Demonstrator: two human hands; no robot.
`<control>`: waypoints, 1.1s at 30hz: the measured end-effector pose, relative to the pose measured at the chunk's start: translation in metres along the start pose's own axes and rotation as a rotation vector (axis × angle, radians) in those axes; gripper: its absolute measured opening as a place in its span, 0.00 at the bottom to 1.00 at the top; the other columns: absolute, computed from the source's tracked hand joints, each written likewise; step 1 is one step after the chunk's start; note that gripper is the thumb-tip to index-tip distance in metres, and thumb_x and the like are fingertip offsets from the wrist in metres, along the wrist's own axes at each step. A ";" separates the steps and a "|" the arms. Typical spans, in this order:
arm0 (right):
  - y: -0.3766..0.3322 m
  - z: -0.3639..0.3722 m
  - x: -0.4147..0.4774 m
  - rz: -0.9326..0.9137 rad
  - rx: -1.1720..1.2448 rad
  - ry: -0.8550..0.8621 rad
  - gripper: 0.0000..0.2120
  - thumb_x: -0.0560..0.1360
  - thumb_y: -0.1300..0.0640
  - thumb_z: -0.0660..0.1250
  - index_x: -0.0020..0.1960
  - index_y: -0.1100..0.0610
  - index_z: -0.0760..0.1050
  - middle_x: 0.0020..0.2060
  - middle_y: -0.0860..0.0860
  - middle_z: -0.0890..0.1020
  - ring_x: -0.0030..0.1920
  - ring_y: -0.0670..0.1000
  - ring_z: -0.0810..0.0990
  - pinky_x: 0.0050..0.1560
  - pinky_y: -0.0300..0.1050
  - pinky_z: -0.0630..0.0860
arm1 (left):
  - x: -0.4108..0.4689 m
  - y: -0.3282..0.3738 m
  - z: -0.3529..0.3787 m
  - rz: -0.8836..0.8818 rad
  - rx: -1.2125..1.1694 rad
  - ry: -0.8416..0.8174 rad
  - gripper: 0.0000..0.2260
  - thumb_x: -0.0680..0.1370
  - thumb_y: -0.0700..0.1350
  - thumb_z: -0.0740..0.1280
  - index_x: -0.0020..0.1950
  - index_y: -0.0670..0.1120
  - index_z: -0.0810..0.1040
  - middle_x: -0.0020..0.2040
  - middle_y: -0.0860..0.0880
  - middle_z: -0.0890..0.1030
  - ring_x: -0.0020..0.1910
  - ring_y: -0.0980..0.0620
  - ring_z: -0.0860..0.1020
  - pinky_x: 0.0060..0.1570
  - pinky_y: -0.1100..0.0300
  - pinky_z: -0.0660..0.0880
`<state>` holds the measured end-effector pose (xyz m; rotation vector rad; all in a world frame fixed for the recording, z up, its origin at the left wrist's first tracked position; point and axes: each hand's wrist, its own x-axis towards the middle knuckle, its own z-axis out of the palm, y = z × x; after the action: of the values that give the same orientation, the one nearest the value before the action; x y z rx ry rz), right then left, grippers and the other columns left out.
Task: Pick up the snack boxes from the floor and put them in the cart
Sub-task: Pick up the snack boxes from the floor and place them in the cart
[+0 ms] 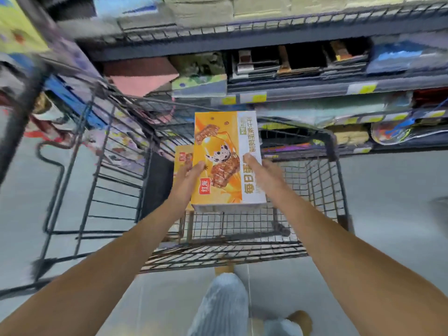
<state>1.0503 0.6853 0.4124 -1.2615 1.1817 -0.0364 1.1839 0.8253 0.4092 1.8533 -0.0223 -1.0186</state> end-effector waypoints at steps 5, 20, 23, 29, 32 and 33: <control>0.002 0.073 0.019 0.152 -0.033 -0.063 0.35 0.66 0.30 0.68 0.58 0.58 0.77 0.46 0.51 0.83 0.42 0.49 0.83 0.40 0.41 0.80 | 0.023 -0.025 -0.062 -0.173 -0.026 0.071 0.19 0.77 0.57 0.65 0.59 0.45 0.75 0.48 0.44 0.82 0.41 0.49 0.81 0.43 0.55 0.78; 0.009 0.143 0.060 0.266 0.129 -0.178 0.13 0.81 0.50 0.60 0.64 0.49 0.73 0.55 0.51 0.82 0.54 0.53 0.80 0.53 0.50 0.76 | 0.085 -0.012 -0.092 -0.094 0.189 0.138 0.18 0.80 0.52 0.61 0.66 0.44 0.70 0.54 0.49 0.75 0.49 0.50 0.74 0.51 0.59 0.69; 0.005 0.142 0.058 0.193 0.096 -0.245 0.12 0.80 0.53 0.61 0.62 0.44 0.72 0.57 0.48 0.80 0.59 0.51 0.77 0.60 0.50 0.72 | 0.081 -0.006 -0.087 -0.024 0.184 0.161 0.16 0.80 0.44 0.61 0.67 0.43 0.71 0.48 0.50 0.76 0.45 0.52 0.75 0.48 0.62 0.73; 0.002 0.117 0.041 0.110 0.026 -0.165 0.14 0.79 0.55 0.64 0.64 0.51 0.74 0.58 0.49 0.79 0.55 0.50 0.79 0.60 0.48 0.74 | 0.053 -0.001 -0.040 0.085 0.280 0.011 0.13 0.79 0.45 0.62 0.63 0.46 0.75 0.54 0.50 0.78 0.55 0.51 0.77 0.53 0.62 0.72; 0.007 0.086 0.024 0.078 0.058 -0.067 0.09 0.78 0.58 0.64 0.57 0.54 0.77 0.56 0.51 0.81 0.47 0.49 0.81 0.49 0.43 0.74 | 0.039 0.002 -0.013 0.053 0.249 -0.036 0.14 0.78 0.46 0.63 0.63 0.47 0.75 0.60 0.48 0.78 0.59 0.48 0.76 0.59 0.54 0.71; 0.010 0.075 0.018 0.074 0.078 -0.043 0.07 0.78 0.59 0.63 0.54 0.53 0.77 0.53 0.51 0.82 0.47 0.50 0.81 0.48 0.44 0.74 | 0.033 0.004 -0.004 0.045 0.249 -0.060 0.14 0.78 0.46 0.63 0.64 0.46 0.75 0.60 0.48 0.78 0.59 0.48 0.76 0.58 0.54 0.71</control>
<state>1.1050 0.7306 0.3817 -1.1443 1.1783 -0.0014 1.2102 0.8122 0.3921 2.0351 -0.2351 -1.0789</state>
